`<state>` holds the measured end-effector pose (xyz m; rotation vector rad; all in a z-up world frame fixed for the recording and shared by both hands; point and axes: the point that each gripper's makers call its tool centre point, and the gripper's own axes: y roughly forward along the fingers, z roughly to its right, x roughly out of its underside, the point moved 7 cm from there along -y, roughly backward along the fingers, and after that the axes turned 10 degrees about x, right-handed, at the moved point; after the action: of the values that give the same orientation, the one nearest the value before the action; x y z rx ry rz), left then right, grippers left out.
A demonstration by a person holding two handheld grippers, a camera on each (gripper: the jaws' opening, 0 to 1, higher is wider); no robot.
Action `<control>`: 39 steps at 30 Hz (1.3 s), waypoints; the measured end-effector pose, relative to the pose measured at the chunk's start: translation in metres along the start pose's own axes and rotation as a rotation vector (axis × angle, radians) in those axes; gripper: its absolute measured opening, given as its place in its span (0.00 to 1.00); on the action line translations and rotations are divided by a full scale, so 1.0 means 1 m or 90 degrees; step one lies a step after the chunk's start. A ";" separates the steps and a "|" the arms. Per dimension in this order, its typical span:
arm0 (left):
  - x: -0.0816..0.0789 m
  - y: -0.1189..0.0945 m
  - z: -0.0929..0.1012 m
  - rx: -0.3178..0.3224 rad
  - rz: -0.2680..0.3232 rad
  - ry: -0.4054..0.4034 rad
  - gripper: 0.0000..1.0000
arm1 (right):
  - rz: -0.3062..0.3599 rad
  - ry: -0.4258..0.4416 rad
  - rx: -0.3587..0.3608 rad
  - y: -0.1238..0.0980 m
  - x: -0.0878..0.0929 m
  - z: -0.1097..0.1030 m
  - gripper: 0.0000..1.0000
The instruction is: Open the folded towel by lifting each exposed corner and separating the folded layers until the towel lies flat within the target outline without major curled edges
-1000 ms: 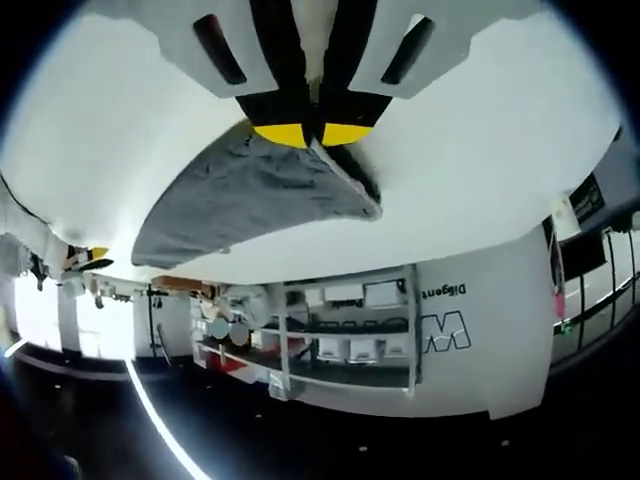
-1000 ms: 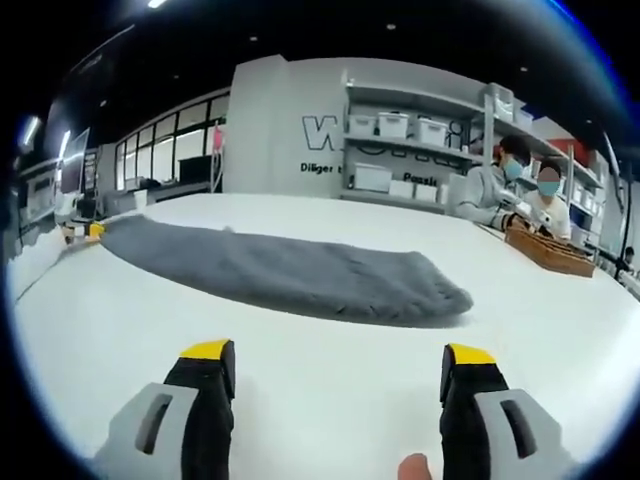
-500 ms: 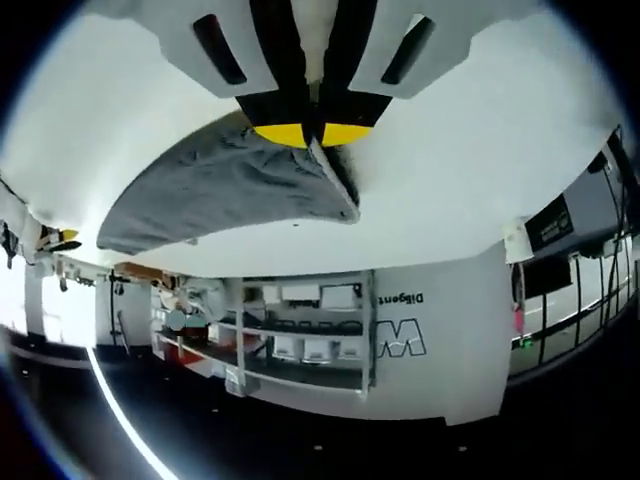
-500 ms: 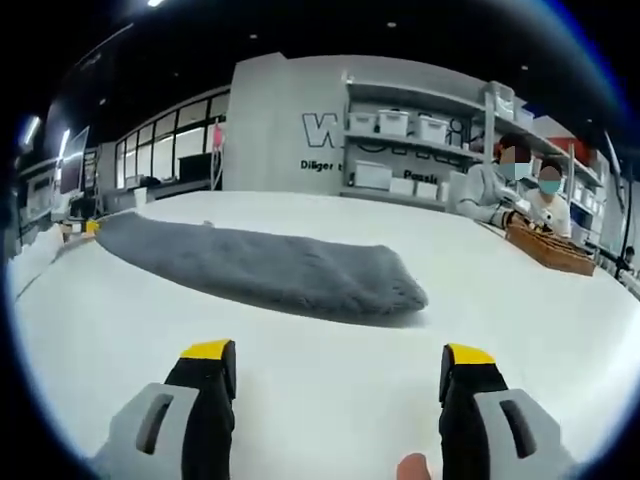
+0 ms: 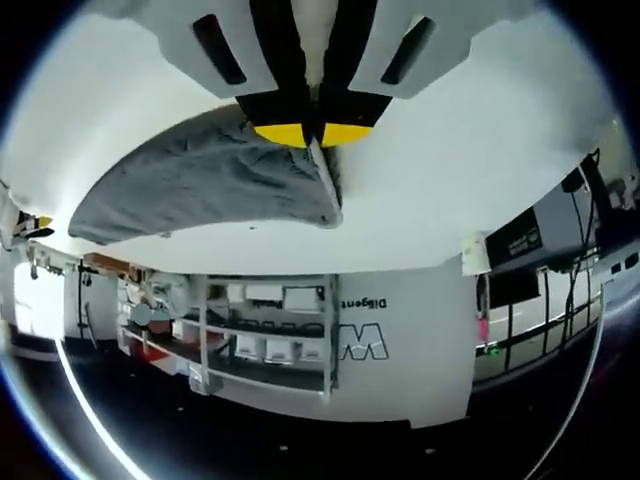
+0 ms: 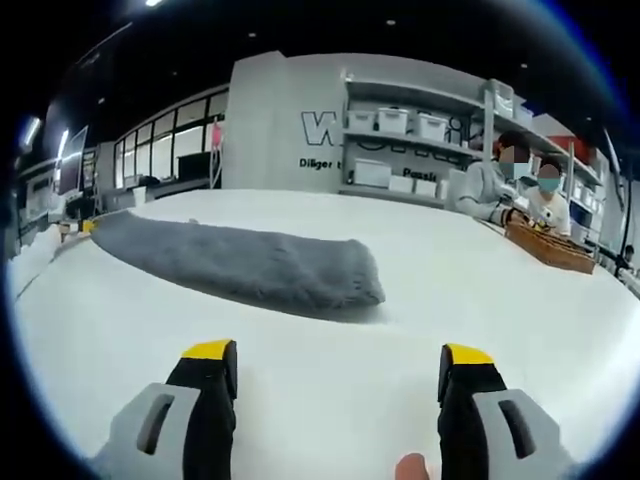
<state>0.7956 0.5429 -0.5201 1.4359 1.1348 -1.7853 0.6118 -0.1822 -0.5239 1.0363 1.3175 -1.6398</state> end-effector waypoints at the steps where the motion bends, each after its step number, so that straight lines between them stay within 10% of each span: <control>1: 0.000 0.000 0.000 -0.001 0.000 0.000 0.02 | 0.000 0.000 0.000 0.000 0.000 0.000 0.82; 14: 0.003 -0.001 -0.008 0.007 -0.017 -0.005 0.07 | -0.005 0.003 -0.003 0.002 0.002 0.000 0.82; 39: 0.003 0.002 0.016 0.043 -0.002 -0.028 0.82 | -0.004 0.005 -0.009 0.001 0.002 0.000 0.82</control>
<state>0.7895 0.5281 -0.5223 1.4269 1.0644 -1.8633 0.6125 -0.1821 -0.5262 1.0323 1.3363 -1.6304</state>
